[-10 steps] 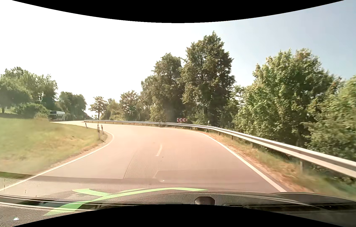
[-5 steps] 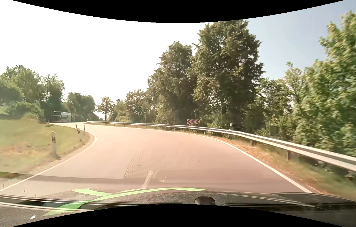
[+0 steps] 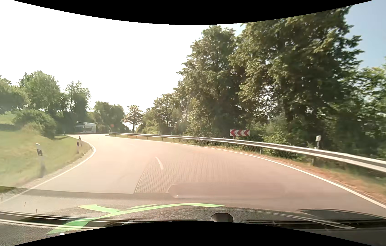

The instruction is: Follow the waypoints while adhering to traffic rules and regulations

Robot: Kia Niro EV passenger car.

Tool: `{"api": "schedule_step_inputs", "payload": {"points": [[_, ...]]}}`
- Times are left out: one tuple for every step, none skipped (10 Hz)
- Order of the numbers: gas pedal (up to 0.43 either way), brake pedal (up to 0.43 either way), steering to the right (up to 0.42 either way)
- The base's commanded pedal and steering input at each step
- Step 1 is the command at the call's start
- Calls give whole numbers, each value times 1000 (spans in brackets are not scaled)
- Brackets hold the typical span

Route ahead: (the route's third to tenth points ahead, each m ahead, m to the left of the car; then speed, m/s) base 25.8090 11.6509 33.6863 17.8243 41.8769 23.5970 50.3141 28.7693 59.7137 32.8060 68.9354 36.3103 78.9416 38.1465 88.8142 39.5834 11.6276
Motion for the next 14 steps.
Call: {"api": "schedule_step_inputs", "payload": {"points": [[189, 0, -108], [197, 0, -110], [197, 0, -115], [197, 0, -120], [197, 0, -121], [197, 0, -121], [197, 0, -121], [197, 0, -121], [209, 0, -121], [220, 0, -121], [240, 0, -121], [240, 0, -119], [240, 0, -114], [240, 0, -110]]}}
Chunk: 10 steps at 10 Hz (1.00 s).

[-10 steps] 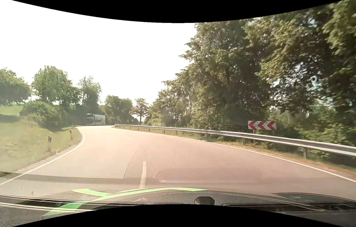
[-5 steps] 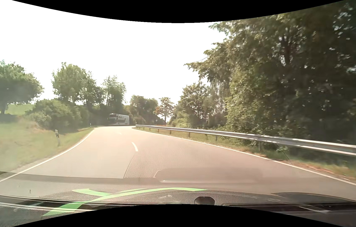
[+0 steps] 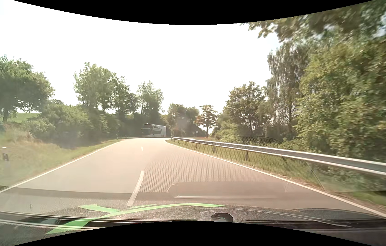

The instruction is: Follow the waypoints while adhering to traffic rules and regulations

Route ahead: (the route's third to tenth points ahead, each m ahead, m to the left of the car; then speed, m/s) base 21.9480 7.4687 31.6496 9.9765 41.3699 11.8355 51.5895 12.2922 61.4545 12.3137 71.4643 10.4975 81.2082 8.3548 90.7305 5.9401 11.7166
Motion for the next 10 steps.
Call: {"api": "schedule_step_inputs", "payload": {"points": [[240, 0, -108], [240, 0, -108], [240, 0, -106], [240, 0, -102], [248, 0, -98], [248, 0, -93], [248, 0, -90], [260, 0, -85], [260, 0, -80], [260, 0, -69]]}}
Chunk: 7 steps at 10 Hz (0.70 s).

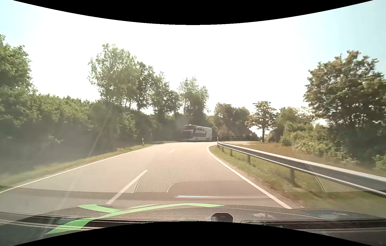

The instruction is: Follow the waypoints while adhering to traffic rules and regulations

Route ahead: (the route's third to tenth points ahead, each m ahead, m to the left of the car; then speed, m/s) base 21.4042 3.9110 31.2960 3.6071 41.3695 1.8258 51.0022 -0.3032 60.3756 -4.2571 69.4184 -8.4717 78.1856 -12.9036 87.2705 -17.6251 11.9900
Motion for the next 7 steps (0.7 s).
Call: {"api": "schedule_step_inputs", "payload": {"points": [[260, 0, -56], [260, 0, -45], [260, 0, -29], [260, 0, -15], [260, 0, -14], [260, 0, -10], [248, 0, 0]]}}
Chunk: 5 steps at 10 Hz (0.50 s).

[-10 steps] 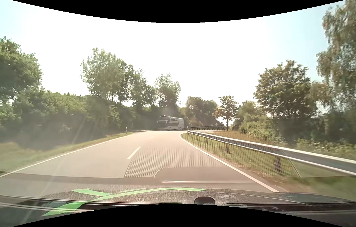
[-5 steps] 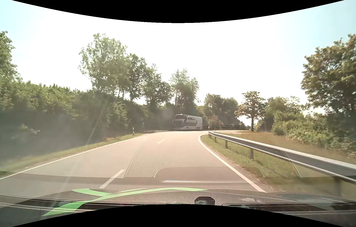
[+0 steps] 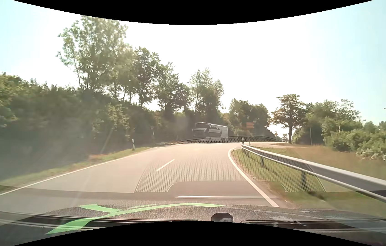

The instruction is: Follow the waypoints while adhering to traffic rules and regulations

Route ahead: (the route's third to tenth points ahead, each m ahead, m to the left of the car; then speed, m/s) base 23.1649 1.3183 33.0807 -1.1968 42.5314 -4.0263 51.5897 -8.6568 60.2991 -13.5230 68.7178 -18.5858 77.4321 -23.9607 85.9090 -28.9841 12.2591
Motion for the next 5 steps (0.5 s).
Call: {"api": "schedule_step_inputs", "payload": {"points": [[209, 0, 7], [209, 0, 14], [209, 0, 20], [209, 0, 26], [220, 0, 29]]}}
